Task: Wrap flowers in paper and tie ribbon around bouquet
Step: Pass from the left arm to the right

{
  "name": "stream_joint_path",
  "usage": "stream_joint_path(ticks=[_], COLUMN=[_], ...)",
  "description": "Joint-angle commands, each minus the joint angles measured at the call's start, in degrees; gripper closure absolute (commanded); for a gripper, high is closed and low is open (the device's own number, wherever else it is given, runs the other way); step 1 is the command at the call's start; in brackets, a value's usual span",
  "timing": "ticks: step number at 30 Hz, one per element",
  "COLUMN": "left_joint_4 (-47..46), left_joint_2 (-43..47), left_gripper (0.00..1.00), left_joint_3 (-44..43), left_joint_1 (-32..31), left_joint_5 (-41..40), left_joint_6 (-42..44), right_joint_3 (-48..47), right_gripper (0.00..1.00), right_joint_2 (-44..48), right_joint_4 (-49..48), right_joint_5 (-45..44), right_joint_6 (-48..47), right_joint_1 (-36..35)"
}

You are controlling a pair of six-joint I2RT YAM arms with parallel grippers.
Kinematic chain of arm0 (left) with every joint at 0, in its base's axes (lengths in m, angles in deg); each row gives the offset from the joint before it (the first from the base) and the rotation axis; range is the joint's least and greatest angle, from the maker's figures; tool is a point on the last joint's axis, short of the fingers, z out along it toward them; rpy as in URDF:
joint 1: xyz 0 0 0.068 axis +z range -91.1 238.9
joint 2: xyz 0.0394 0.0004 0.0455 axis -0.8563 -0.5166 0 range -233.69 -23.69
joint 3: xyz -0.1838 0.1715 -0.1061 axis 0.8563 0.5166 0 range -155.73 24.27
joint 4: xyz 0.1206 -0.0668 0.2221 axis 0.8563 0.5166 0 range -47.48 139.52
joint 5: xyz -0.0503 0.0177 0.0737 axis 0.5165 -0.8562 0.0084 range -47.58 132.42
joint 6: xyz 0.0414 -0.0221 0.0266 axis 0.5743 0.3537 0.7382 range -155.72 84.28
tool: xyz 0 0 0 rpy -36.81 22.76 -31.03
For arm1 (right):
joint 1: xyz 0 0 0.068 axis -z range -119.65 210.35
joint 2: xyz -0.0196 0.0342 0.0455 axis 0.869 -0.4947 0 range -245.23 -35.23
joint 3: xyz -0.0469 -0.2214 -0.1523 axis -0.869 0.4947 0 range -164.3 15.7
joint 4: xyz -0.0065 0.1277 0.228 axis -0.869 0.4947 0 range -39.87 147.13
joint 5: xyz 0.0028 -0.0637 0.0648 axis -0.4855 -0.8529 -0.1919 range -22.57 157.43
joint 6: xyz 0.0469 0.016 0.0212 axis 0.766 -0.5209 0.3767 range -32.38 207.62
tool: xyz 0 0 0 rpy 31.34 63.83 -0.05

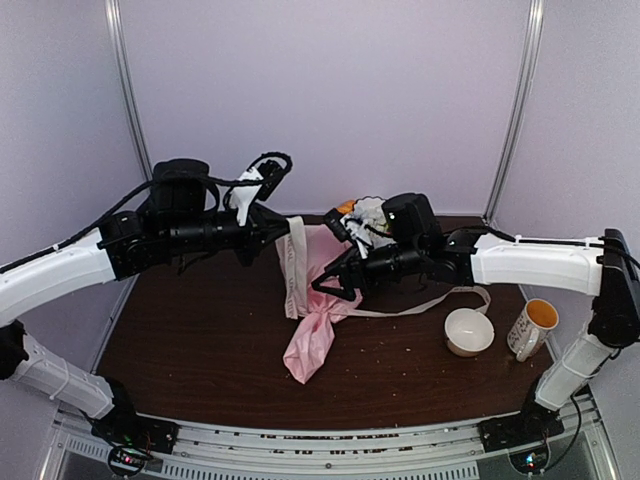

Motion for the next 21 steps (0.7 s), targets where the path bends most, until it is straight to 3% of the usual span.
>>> stream_joint_path(ticks=[1, 7, 9, 11, 14, 17, 21], left_joint_4=[-3.18, -2.26, -2.17, -2.1, 0.86, 4.28, 2.59], left_joint_2=[0.82, 1.51, 1.6, 1.88, 2.17, 2.05, 5.29], left_gripper=[1.0, 1.0, 1.0, 1.0, 1.0, 1.0, 1.0], left_joint_3=[-1.32, -0.77, -0.54, -0.28, 0.09, 3.15, 13.02], left_joint_1=[-0.28, -0.28, -0.28, -0.23, 0.17, 3.39, 4.65], left_joint_5=[0.58, -0.94, -1.41, -2.56, -9.28, -15.03, -16.48], left_joint_6=[1.51, 2.44, 2.45, 2.37, 1.97, 0.45, -0.87], right_joint_3=[-4.6, -7.5, -8.49, -8.81, -7.64, -6.11, -6.22], right_gripper=[0.39, 0.46, 0.61, 0.82, 1.0, 1.0, 1.0], right_joint_2=[-3.84, -9.38, -10.43, -10.76, -9.44, -7.85, -6.97], right_joint_4=[-5.51, -6.91, -6.5, -6.71, -6.96, -6.64, -3.81], right_joint_5=[-2.68, -1.24, -1.23, -1.12, -1.65, -3.09, -9.08], right_joint_6=[2.94, 4.44, 4.42, 4.87, 4.44, 4.08, 3.78], right_joint_1=[-1.21, -2.13, -2.41, -2.51, -2.5, -2.35, -2.35])
